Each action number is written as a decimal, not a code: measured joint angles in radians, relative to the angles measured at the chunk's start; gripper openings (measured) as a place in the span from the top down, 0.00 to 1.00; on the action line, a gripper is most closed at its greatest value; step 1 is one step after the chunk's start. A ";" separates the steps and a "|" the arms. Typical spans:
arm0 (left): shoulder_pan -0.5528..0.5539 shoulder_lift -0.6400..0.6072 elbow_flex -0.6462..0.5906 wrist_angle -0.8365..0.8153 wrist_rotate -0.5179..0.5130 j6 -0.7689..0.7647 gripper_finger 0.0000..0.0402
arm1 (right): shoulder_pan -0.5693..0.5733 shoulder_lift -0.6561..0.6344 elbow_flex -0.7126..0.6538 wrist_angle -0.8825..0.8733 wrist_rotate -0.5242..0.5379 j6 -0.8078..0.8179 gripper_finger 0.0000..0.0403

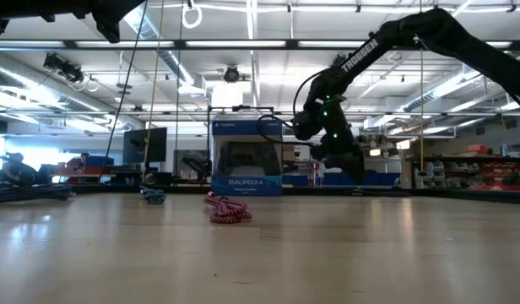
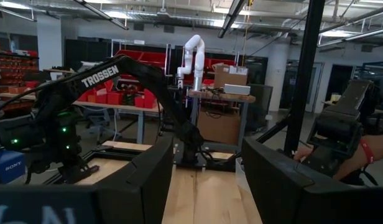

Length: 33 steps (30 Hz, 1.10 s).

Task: Pick and place USB-C Cables
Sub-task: Put the right dark blue charger cable into the transparent bin

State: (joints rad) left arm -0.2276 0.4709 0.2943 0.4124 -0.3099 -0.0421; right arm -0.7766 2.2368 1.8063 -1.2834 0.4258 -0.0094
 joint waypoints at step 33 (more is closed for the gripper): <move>-0.002 0.000 0.000 -0.024 0.001 -0.025 0.50 | -0.019 -0.327 -0.308 0.194 -0.130 -0.235 0.60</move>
State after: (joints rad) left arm -0.2291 0.4713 0.2943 0.3885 -0.3092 -0.0668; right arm -0.7952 1.9097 1.4987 -1.0895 0.2962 -0.2447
